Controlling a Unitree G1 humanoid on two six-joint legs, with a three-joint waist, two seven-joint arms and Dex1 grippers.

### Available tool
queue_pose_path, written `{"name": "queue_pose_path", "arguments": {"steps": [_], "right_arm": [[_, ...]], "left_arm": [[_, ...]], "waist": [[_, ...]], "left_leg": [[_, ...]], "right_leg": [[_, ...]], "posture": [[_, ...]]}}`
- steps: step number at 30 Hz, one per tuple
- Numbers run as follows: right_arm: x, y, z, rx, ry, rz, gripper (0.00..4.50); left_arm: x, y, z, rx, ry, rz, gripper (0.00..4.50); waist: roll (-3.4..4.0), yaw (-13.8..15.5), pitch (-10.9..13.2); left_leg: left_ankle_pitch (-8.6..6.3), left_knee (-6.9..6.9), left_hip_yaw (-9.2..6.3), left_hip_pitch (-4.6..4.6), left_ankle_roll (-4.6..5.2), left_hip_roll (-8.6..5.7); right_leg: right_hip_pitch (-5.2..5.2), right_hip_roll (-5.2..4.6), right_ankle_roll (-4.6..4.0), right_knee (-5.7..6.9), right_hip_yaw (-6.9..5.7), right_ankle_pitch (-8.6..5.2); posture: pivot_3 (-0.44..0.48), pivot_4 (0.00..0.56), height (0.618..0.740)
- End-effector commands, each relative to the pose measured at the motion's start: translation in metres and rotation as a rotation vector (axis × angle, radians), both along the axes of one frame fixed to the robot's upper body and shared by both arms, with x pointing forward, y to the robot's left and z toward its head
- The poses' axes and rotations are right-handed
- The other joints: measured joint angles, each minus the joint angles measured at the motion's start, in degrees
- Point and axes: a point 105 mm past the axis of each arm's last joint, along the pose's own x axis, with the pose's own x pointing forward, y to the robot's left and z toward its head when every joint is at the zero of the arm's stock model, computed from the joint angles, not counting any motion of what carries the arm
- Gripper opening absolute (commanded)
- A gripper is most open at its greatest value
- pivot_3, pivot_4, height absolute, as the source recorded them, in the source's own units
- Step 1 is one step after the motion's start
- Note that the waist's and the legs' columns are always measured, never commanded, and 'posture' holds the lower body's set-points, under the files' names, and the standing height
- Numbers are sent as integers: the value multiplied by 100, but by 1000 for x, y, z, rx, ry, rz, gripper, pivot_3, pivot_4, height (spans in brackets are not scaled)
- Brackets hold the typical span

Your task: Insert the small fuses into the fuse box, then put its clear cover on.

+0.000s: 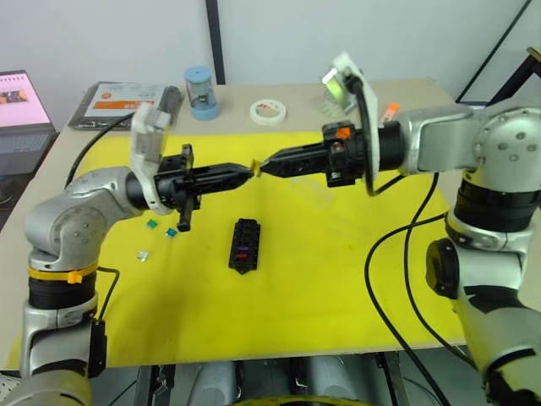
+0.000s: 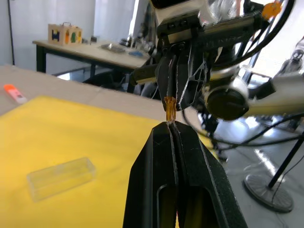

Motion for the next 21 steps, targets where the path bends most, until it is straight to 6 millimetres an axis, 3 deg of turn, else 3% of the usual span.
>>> {"name": "queue_pose_path", "arguments": {"steps": [1,5,9,14,21], "right_arm": [[-13,6,-6,-91,-134,68,0],[-13,12,-34,-223,-212,121,0],[2,27,-58,-314,-322,130,0],[7,40,-80,-363,-366,160,0],[3,49,-100,-408,-372,201,0]], "left_arm": [[17,18,-14,174,-91,118,392],[18,37,-30,354,-168,96,1526],[15,54,-48,554,-263,-4,2895],[4,54,-68,596,-304,-117,4487],[-9,53,-92,581,-300,-171,4487]], "waist": [[1,-4,1],[5,-32,3],[6,-15,4],[4,6,3],[4,-3,2]], "left_leg": [[-1,0,1,0,1,-1],[-21,-3,3,1,38,-2],[-24,-2,8,-3,43,3],[-9,4,18,-27,17,3],[-9,16,21,-66,17,2]], "right_leg": [[-1,0,0,-1,0,0],[-6,15,0,-4,1,-1],[-16,21,-2,-3,3,-1],[-32,18,-2,-1,3,-1],[-62,5,0,2,-1,0]], "posture": [[0,150,740],[0,150,740],[0,150,740],[0,150,740],[0,150,740]]}}
